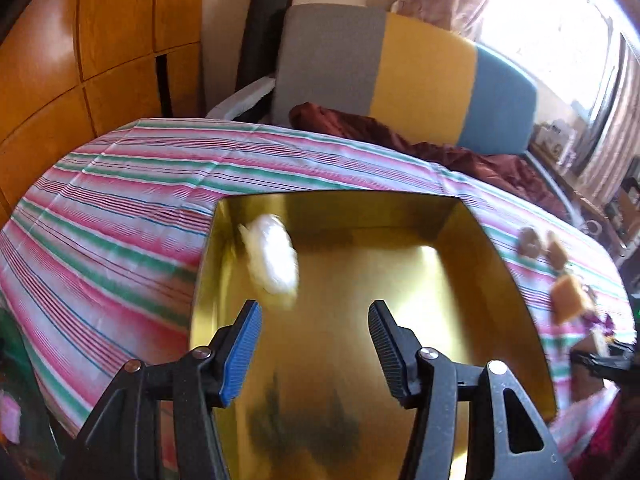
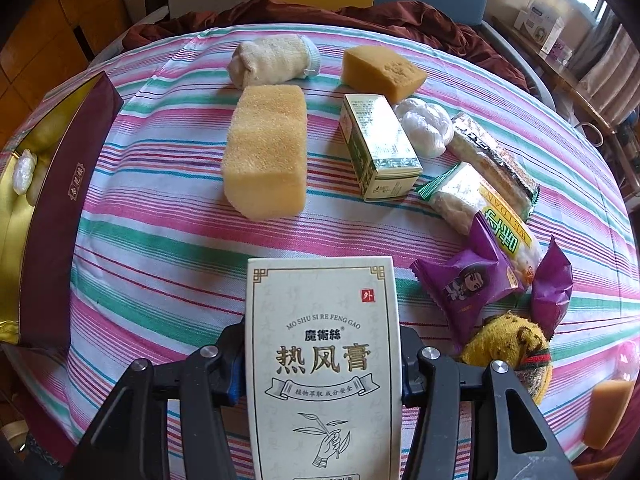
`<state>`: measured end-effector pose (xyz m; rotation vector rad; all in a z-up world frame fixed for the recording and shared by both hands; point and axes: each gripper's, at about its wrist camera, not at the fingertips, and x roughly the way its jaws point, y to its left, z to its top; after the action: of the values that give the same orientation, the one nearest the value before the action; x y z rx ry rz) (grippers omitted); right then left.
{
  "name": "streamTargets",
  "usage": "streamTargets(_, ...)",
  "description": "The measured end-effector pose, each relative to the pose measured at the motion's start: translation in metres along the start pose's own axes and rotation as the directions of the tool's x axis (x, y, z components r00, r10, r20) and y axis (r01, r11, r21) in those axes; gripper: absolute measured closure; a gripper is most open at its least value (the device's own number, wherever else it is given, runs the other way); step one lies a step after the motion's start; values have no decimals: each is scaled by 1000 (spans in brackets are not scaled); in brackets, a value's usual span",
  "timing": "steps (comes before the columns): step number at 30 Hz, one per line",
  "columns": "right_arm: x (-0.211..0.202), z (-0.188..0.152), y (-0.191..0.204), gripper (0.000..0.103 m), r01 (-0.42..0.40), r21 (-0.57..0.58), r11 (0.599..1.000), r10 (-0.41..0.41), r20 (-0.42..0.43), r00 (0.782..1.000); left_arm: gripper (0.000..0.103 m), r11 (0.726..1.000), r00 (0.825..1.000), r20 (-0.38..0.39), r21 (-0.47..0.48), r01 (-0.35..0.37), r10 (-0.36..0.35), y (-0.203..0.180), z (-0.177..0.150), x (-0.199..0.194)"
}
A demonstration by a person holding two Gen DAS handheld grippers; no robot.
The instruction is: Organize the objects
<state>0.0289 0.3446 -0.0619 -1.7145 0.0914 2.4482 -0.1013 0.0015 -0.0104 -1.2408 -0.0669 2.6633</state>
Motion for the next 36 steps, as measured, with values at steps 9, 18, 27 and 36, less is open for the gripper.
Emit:
streamTargets(9,2,3,0,50,4,-7,1000,-3,1,1000,47,998,998,-10,31,57,-57,-22,-46,-28)
streamTargets(18,4,6,2,50,19,-26,999,-18,7,1000,47,999,999,-25,16,38,-37,-19,-82,-44)
streamTargets(27,-23,18,9,51,-50,1,999,50,58,997,47,999,1000,3,-52,-16,16,23,-88,-71)
streamTargets(36,-85,63,180,51,-400,-209,892,426,94,900,47,992,999,23,-120,-28,31,50,-83,-78)
